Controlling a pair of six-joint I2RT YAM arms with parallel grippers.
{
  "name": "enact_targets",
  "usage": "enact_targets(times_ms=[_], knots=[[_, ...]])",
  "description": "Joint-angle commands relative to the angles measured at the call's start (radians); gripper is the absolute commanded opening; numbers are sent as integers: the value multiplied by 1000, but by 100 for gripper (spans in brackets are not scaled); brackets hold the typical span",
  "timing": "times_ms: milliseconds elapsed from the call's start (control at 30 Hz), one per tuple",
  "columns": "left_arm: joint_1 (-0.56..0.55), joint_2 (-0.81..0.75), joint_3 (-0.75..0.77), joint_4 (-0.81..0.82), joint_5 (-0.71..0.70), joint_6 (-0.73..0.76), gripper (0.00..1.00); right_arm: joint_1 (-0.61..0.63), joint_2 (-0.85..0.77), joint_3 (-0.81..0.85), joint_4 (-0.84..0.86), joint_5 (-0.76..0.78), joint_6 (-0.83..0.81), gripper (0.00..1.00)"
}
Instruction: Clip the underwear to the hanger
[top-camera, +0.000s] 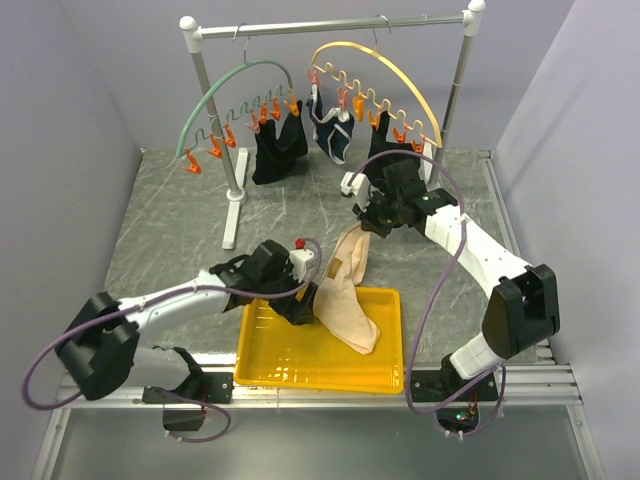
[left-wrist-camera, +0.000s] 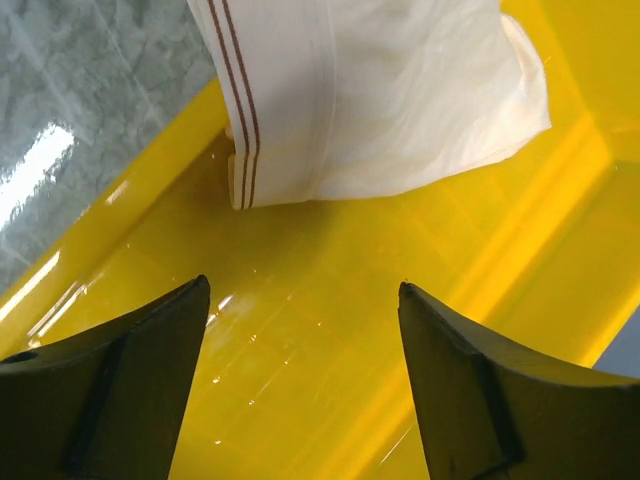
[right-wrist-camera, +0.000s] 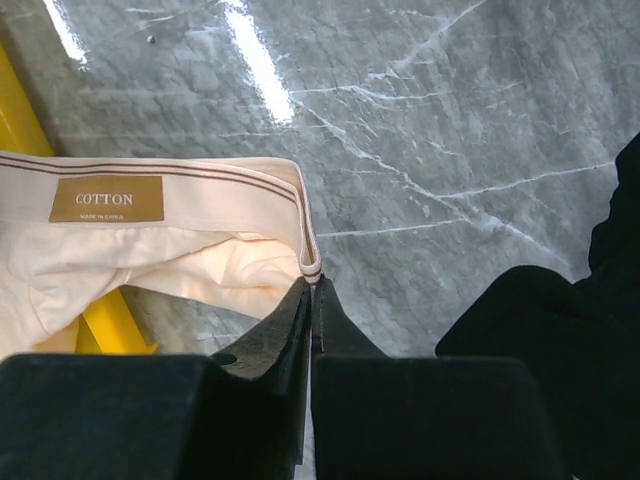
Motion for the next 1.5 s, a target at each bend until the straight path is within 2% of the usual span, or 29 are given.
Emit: enact_targets(times_ms=[0,267,667,867,1000,1033,1067,1100,1167,1267,1367,1467], knots=[[-25,-66,-58,113,-133,-86,80,-6,-48,42,-16,-27,41,0],[-72,-27,-101,245,-232,-135,73,-8,-66,19,-35,-23,36,0],[-92,150,-55,300,-230,-141,66,-8,-55,13,-62,-20,36,0],[-92,153,-45,338,-232,-120,63,-8,-51,8,-85,-20,26,0],[-95,112,-78,378,-232,-103,50,-8,-55,2,-71,-25,36,0],[-94,110,-81,375,-233,-103,39,-8,-57,-3,-69,-27,43,0],[-95,113,-79,372,-232,-103,33,-8,-57,-6,-63,-28,46,0],[-94,110,-81,372,-232,-103,20,-8,-58,-7,-62,-31,52,0],[-94,98,-85,371,-230,-97,0,-8,-61,-12,-62,-33,56,0],[-94,15,-113,368,-230,-79,0,-8,-69,-10,-65,-36,59,0],[-95,-132,-96,262,-230,-27,0,-10,-92,-3,-69,-34,56,0],[-75,-264,5,119,-273,88,0,-25,-130,5,-71,-28,70,0]])
